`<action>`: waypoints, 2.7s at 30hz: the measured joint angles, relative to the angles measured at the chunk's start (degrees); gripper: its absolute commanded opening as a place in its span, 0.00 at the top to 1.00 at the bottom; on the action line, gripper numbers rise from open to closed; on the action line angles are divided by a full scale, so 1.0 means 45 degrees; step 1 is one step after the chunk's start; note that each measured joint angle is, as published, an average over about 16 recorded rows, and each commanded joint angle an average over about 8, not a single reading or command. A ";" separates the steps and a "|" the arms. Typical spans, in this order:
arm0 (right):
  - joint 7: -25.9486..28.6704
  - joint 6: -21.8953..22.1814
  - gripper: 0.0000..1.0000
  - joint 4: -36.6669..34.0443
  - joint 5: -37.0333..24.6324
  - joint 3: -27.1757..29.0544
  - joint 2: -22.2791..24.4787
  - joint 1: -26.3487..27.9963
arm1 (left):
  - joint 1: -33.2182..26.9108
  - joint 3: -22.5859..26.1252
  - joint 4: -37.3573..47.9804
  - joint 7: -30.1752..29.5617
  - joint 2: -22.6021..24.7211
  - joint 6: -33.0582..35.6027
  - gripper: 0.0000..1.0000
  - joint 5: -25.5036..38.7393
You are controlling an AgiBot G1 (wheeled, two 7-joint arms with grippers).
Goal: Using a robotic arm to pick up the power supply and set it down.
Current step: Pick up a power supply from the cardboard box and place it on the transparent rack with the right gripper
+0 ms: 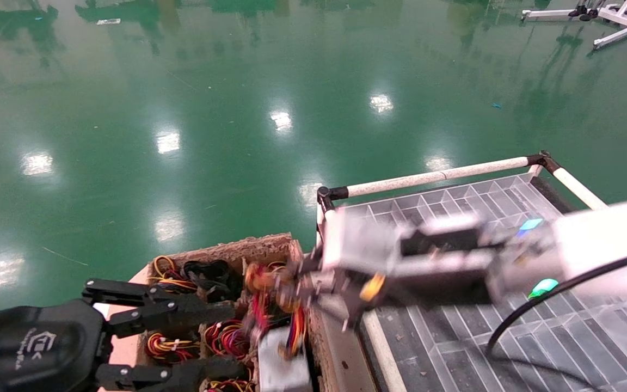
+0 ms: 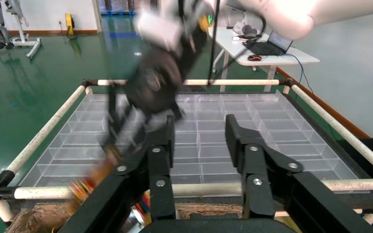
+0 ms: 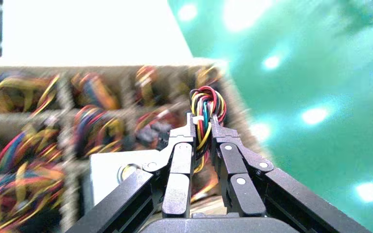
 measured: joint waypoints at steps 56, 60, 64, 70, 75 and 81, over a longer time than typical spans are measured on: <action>-1.3546 0.4010 1.00 -1.5242 -0.3038 -0.0647 -0.4892 0.6050 | -0.0004 0.0015 0.0000 0.0008 -0.0006 -0.0006 0.00 -0.0010; -1.3784 0.4289 1.00 -1.5454 -0.3014 -0.0671 -0.5117 0.5977 | -0.0004 0.0016 0.0000 0.0008 -0.0006 -0.0007 0.00 -0.0011; -1.3845 0.4673 1.00 -1.5626 -0.2919 -0.0651 -0.5200 0.5857 | -0.0004 0.0017 0.0000 0.0009 -0.0007 -0.0007 0.00 -0.0012; -1.3794 0.5332 1.00 -1.5876 -0.2834 -0.0653 -0.5196 0.5630 | -0.0005 0.0019 0.0000 0.0009 -0.0007 -0.0008 0.00 -0.0013; -1.3747 0.5795 1.00 -1.6092 -0.2852 -0.0701 -0.5156 0.5444 | -0.0005 0.0020 0.0000 0.0010 -0.0008 -0.0008 0.00 -0.0014; -1.3753 0.6149 0.90 -1.6304 -0.2929 -0.0781 -0.5105 0.5261 | -0.0005 0.0022 0.0000 0.0011 -0.0009 -0.0009 0.00 -0.0015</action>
